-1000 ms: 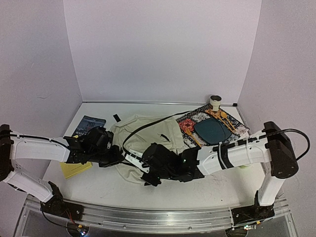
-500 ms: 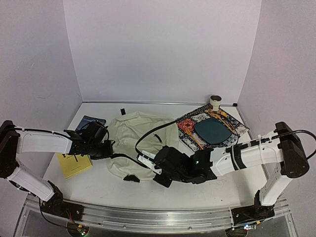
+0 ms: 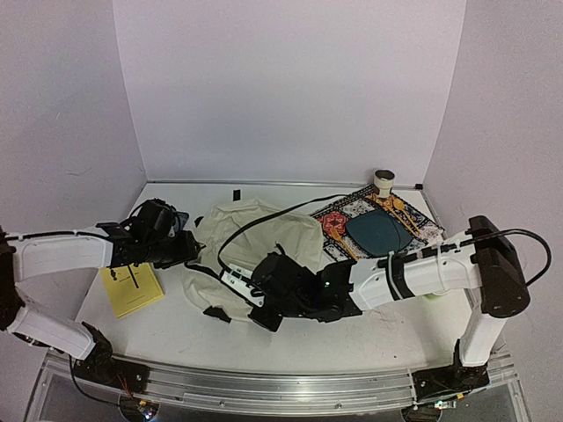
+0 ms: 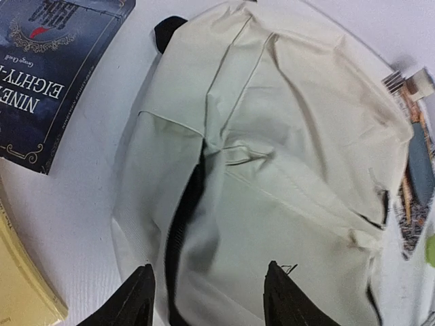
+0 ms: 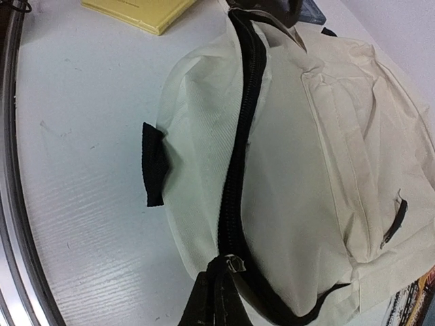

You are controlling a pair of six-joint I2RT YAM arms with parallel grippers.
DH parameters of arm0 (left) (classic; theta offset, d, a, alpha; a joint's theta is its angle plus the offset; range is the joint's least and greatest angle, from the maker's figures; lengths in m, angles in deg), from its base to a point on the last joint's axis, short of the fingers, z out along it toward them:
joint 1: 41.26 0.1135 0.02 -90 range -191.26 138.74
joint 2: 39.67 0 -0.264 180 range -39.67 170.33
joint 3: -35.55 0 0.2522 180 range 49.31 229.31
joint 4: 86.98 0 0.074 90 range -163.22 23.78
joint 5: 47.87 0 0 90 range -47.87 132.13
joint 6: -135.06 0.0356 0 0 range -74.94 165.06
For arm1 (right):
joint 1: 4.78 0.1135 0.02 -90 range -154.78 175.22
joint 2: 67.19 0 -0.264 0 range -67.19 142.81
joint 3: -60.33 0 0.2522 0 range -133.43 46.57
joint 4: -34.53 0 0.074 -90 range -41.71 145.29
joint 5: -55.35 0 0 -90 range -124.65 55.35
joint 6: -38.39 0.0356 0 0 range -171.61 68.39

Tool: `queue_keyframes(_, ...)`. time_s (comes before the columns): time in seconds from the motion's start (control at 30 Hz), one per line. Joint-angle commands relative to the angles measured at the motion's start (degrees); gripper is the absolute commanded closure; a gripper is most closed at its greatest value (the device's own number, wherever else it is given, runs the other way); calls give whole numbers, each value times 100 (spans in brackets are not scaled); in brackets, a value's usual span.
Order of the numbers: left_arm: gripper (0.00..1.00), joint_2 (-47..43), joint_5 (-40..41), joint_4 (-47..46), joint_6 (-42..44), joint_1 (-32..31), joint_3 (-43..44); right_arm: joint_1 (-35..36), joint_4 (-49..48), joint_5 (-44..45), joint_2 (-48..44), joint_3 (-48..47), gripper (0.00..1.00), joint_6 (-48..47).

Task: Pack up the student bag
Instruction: Unzip the largest pocket of the student bag, then hold the student bag at the center of the board, then unzip the largest pocket of the student bag.

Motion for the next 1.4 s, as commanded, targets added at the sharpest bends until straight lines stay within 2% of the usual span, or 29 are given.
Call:
queue_keyframes(0.0, 41, -1036, -351, 163, -614, 8, -315, 40, -189, -248, 405, -588, 100, -93)
queue_keyframes(0.17, 37, -1605, -930, 286, -1248, -94, -796, 42, -251, -385, 660, -877, 100, -136)
queue_keyframes(0.3, 36, -1774, -891, 187, -1750, -750, -960, 40, -291, -472, 791, -1024, 100, -154)
queue_keyframes(0.4, 35, -1718, -782, -41, -2071, -1140, -1010, 40, -306, -501, 850, -1089, 100, -163)
queue_keyframes(0.63, 36, -1162, -668, -607, -2349, -1554, -1081, 40, -312, -502, 784, -1040, 100, -137)
queue_keyframes(0.7, 39, -1002, -687, -712, -2347, -1652, -1070, 41, -312, -455, 750, -989, 100, -137)
queue_keyframes(0.77, 47, -949, -696, -845, -2327, -1722, -1053, 41, -312, -365, 723, -922, 100, -142)
queue_keyframes(0.83, 60, -937, -681, -887, -2242, -1741, -1015, 40, -312, -270, 668, -819, 100, -150)
queue_keyframes(0.93, 92, -1026, -590, -865, -2099, -1741, -995, 40, -304, -75, 519, -589, 100, -167)
queue_keyframes(0.97, 98, -1075, -531, -827, -2059, -1742, -994, 38, -301, 13, 451, -486, 100, -178)
queue_keyframes(1.17, 100, -1230, -187, -260, -1766, -1741, -811, -10, -247, 471, 34, 92, 100, -214)
queue_keyframes(1.37, 100, -1260, -232, 54, -1630, -1732, -818, -245, -147, 731, -268, 648, 100, -102)
